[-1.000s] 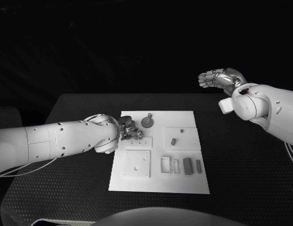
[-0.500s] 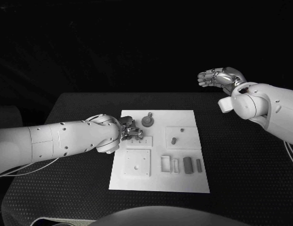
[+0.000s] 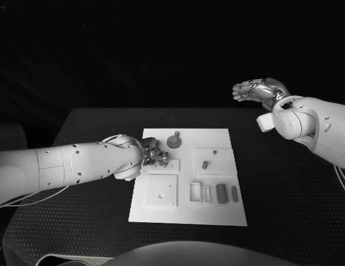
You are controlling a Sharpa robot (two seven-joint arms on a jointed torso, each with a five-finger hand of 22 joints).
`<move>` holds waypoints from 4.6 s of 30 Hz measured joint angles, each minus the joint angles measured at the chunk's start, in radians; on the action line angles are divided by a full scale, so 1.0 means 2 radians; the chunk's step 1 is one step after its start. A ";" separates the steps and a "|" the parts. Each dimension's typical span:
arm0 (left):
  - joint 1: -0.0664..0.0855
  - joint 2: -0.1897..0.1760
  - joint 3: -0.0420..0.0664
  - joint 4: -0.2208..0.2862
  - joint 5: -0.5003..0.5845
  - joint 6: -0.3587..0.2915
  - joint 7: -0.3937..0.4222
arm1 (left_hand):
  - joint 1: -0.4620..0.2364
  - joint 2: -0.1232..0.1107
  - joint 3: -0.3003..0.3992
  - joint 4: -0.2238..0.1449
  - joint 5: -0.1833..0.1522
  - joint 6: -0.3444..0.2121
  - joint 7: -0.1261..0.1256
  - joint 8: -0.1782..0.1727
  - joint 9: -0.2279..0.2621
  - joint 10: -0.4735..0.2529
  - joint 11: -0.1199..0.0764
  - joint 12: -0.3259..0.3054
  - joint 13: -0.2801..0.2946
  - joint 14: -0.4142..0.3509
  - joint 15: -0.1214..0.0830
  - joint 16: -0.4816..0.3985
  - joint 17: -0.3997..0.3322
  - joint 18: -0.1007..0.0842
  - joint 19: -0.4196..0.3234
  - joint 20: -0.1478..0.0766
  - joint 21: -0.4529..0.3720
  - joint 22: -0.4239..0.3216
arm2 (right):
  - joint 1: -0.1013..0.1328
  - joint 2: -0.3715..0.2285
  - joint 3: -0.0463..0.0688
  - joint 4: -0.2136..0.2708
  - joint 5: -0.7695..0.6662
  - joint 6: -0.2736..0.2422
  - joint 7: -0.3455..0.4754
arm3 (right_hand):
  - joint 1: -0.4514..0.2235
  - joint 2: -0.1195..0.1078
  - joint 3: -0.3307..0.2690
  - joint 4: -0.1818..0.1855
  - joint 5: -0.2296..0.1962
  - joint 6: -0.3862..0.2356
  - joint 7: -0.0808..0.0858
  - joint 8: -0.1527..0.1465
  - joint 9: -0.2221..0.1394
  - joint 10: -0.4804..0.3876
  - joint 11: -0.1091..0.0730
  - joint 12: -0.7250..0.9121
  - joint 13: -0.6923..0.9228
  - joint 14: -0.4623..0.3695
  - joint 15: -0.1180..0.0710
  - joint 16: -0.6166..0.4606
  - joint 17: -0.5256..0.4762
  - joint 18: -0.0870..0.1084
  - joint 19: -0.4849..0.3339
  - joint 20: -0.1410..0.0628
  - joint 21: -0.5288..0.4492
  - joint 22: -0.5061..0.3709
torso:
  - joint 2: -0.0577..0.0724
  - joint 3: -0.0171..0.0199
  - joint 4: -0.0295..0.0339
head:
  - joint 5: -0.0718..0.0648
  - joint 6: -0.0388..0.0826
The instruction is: Assemble the parts on the task board
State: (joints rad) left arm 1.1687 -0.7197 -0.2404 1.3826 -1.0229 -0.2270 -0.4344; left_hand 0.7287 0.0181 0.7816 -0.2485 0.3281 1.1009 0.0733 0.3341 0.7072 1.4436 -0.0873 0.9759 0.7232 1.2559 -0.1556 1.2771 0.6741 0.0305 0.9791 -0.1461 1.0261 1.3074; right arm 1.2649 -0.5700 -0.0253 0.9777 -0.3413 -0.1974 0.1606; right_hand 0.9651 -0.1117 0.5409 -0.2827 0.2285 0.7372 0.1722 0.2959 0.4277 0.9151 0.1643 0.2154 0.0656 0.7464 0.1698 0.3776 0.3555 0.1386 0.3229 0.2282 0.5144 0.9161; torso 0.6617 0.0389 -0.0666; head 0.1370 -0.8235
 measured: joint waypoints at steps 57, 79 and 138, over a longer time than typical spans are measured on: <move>-0.006 0.002 0.000 -0.003 -0.022 -0.007 0.002 | 0.017 -0.017 0.017 0.003 -0.086 0.012 -0.005 -0.001 0.000 0.000 0.000 0.006 -0.014 0.004 -0.004 0.014 -0.021 0.000 0.000 0.000 0.000 0.000 | 0.000 0.002 0.000 -0.001 0.000 0.009 0.001 | -0.008 0.008 -0.006 0.006 0.015 -0.001 0.006 0.000 -0.004 0.013 0.005 -0.021 0.000 -0.003 0.007 -0.006 -0.005 -0.005 -0.004 0.000 -0.004 0.008 | 0.000 -0.0008 0.0003 | 0.001 0.000; -0.005 0.002 0.001 -0.002 -0.025 -0.006 0.002 | 0.027 -0.029 -0.029 0.003 -0.072 0.018 -0.011 0.005 0.004 0.000 0.000 0.011 -0.022 0.007 -0.007 0.018 -0.033 0.000 0.000 0.000 0.000 0.000 | 0.000 0.003 0.000 -0.001 0.000 0.012 0.001 | -0.010 0.010 -0.005 0.006 0.019 0.001 0.007 0.000 -0.005 0.016 0.005 -0.025 0.000 -0.007 0.011 -0.008 -0.007 -0.005 -0.005 -0.002 -0.004 0.011 | 0.000 -0.0005 -0.0001 | 0.001 0.000; -0.006 0.004 0.001 -0.005 -0.024 0.001 0.004 | -0.021 0.018 -0.030 -0.012 -0.038 0.034 -0.025 0.013 0.003 -0.001 -0.003 0.023 -0.029 0.001 -0.013 0.036 -0.048 0.000 -0.006 0.003 0.000 0.000 | 0.000 0.005 0.000 -0.002 0.000 0.018 0.000 | -0.014 0.010 -0.007 0.007 0.025 0.000 0.009 0.000 -0.008 0.021 0.007 -0.035 0.000 -0.012 0.016 -0.012 -0.010 -0.012 -0.012 -0.002 -0.008 0.018 | 0.000 -0.0008 0.0003 | -0.001 -0.002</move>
State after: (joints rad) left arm 1.1569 -0.7127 -0.2392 1.3725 -1.0718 -0.2252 -0.4262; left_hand 0.6857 0.0542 0.7225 -0.2726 0.2526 1.1684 0.0241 0.3594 0.7128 1.4420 -0.0931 1.0223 0.6652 1.2574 -0.1812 1.3487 0.5777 0.0304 0.9664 -0.1410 1.0259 1.3076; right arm 1.2647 -0.5610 -0.0253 0.9741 -0.3405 -0.1615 0.1609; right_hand 0.9373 -0.0920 0.5273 -0.2690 0.2789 0.7368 0.1894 0.2959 0.4113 0.9580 0.1785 0.1459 0.0664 0.7216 0.2016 0.3544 0.3363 0.1150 0.2980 0.2247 0.4993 0.9518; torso 0.6617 0.0374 -0.0661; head 0.1355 -0.8273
